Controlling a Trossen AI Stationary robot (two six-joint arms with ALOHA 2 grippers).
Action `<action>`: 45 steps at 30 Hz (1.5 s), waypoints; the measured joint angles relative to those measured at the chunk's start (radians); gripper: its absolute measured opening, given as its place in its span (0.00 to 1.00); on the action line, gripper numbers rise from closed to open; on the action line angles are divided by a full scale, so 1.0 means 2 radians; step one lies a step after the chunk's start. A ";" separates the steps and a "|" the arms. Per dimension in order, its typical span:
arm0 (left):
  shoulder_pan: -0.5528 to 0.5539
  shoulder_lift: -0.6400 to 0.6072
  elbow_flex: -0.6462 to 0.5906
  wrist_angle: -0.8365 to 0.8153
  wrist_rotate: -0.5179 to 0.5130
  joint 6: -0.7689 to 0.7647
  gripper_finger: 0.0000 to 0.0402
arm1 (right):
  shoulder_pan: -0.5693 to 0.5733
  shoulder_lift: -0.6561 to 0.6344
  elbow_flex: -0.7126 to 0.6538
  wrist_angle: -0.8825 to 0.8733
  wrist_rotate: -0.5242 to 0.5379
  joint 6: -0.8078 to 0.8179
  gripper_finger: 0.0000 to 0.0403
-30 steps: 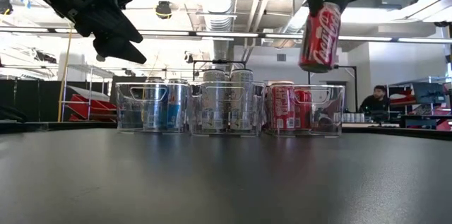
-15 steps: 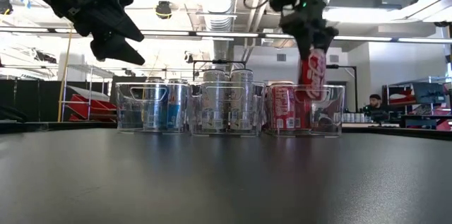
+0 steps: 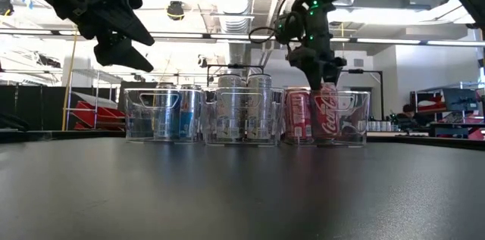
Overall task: Sort soda cans
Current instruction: Put the red soda can into the right transparent bin, then return to Home Position
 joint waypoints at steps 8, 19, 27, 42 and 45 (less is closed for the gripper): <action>0.000 0.000 0.000 -0.024 -0.001 -0.011 0.85 | -0.006 0.006 -0.026 0.013 0.001 -0.005 0.69; 0.000 0.000 0.000 -0.028 0.000 -0.019 0.85 | -0.009 0.004 -0.030 0.019 0.002 -0.002 0.92; 0.000 0.000 0.000 -0.025 0.014 -0.035 0.85 | -0.009 -0.057 -0.030 0.020 0.002 0.035 0.95; 0.033 -0.007 0.063 0.001 0.060 0.063 0.62 | 0.135 -0.293 -0.030 0.051 -0.003 0.192 0.77; 0.039 -0.007 0.082 0.000 0.062 0.095 0.52 | 0.213 -0.321 -0.030 0.072 0.047 0.240 0.63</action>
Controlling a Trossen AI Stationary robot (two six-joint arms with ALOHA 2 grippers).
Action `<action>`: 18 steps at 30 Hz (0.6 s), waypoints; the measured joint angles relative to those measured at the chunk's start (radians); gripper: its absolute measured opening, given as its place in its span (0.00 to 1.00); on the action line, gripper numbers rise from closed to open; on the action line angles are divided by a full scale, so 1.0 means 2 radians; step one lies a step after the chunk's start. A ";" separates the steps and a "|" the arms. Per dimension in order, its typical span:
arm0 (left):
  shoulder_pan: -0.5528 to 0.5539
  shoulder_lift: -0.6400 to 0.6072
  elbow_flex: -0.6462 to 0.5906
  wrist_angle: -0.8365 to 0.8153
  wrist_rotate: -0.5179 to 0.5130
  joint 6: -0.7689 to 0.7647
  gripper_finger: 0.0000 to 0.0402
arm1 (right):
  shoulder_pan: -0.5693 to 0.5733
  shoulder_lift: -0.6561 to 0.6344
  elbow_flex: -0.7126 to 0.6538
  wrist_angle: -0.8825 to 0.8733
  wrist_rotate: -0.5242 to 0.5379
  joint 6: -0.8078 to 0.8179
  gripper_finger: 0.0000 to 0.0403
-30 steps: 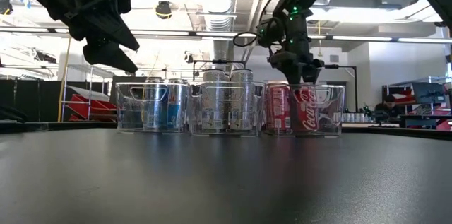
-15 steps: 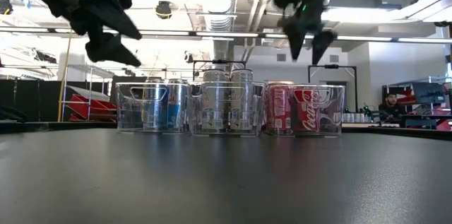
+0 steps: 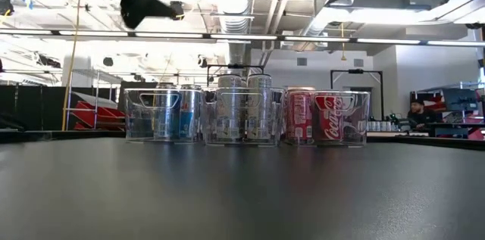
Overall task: Sort soda cans
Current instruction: Return to Home Position
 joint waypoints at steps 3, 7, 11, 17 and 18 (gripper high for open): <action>0.001 0.000 0.017 0.002 0.003 0.035 0.40 | 0.095 -0.020 0.000 0.033 0.074 0.020 0.44; 0.000 0.000 0.026 -0.004 0.017 0.087 0.24 | 0.224 -0.029 0.000 0.096 0.202 0.022 0.17; 0.000 0.000 0.032 -0.027 0.025 0.093 0.05 | 0.295 -0.024 0.001 0.088 0.228 0.004 0.03; -0.007 -0.010 0.034 -0.054 0.027 0.076 0.01 | 0.338 0.020 -0.003 0.040 0.231 0.019 0.07; -0.011 -0.014 0.034 -0.051 0.027 0.085 0.00 | 0.341 0.027 -0.003 0.050 0.233 -0.007 0.06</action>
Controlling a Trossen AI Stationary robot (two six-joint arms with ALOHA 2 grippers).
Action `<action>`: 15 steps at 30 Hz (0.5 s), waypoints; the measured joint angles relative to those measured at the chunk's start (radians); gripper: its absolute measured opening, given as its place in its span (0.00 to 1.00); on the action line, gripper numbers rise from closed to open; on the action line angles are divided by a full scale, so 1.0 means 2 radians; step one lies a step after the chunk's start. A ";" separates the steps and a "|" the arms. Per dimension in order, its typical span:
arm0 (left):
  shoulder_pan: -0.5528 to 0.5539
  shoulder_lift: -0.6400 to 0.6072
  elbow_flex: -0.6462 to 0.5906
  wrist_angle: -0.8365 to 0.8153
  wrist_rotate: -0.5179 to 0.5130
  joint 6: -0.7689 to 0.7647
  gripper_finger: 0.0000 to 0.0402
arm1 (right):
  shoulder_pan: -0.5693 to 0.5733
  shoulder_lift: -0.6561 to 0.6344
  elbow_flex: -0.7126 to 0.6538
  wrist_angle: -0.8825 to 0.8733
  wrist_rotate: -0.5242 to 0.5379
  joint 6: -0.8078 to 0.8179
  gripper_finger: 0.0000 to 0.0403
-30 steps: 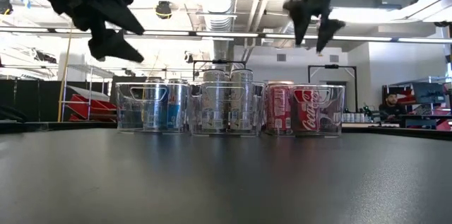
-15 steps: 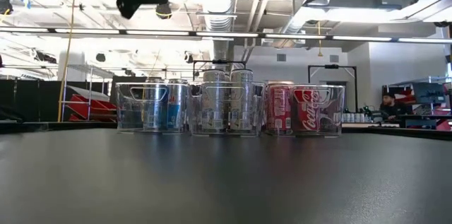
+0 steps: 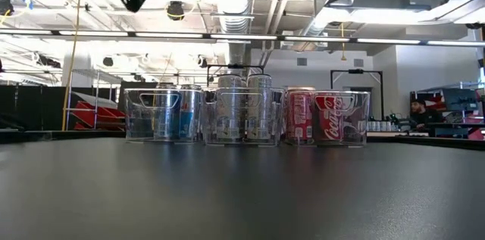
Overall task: Sort soda cans
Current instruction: Return to Home Position
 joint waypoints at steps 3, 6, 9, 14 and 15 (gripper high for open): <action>-0.015 -0.023 0.000 0.018 -0.005 0.035 0.00 | 0.006 0.017 0.000 0.050 0.007 -0.130 0.03; -0.024 -0.055 0.000 0.020 -0.032 0.068 0.00 | 0.005 0.024 0.000 0.124 -0.015 -0.259 0.01; -0.024 -0.089 -0.003 0.018 -0.040 0.091 0.00 | -0.006 0.010 0.000 0.167 -0.045 -0.335 0.01; -0.025 -0.127 -0.003 0.019 -0.040 0.093 0.00 | -0.036 -0.051 -0.048 0.182 -0.064 -0.364 0.01; -0.025 -0.131 -0.003 0.019 -0.040 0.097 0.00 | -0.043 -0.067 -0.065 0.192 -0.073 -0.364 0.01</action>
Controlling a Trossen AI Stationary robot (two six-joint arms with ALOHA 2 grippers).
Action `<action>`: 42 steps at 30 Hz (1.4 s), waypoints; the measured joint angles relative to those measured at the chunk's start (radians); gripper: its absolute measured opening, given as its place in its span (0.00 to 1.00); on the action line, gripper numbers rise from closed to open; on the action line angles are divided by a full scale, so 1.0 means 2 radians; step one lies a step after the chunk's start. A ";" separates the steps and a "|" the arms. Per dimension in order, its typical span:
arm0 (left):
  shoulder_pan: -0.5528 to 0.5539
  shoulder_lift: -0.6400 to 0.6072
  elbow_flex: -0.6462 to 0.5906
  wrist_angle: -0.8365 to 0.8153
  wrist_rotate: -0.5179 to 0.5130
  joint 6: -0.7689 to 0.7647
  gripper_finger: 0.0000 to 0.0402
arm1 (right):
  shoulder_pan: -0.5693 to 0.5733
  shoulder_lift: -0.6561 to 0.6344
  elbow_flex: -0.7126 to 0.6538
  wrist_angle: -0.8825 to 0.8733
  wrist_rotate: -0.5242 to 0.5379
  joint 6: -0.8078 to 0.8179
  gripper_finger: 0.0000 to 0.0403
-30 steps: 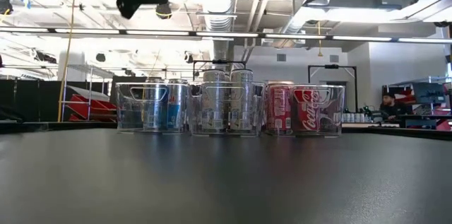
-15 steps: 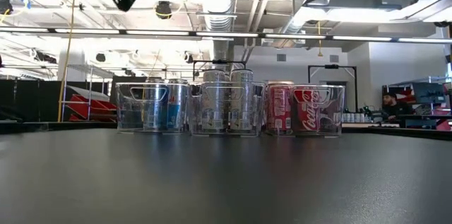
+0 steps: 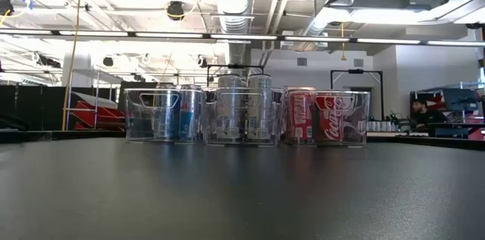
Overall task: Sort soda cans
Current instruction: Return to Home Position
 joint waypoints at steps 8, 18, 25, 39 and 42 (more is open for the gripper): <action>0.000 0.016 -0.001 -0.003 0.012 0.046 0.00 | -0.030 -0.136 -0.201 0.213 -0.116 -0.058 0.00; 0.001 0.006 -0.001 -0.048 0.019 0.074 0.00 | -0.065 -0.220 -0.400 0.358 -0.143 -0.046 0.00; 0.001 -0.045 -0.070 -0.022 0.045 0.057 0.00 | -0.101 -0.228 -0.490 0.500 -0.242 -0.023 0.00; 0.001 -0.132 -0.230 0.093 0.047 0.048 0.00 | -0.208 -0.236 -0.615 0.630 -0.348 0.020 0.00; 0.001 -0.147 -0.243 0.094 0.047 0.046 0.00 | -0.237 -0.250 -0.645 0.660 -0.367 0.031 0.00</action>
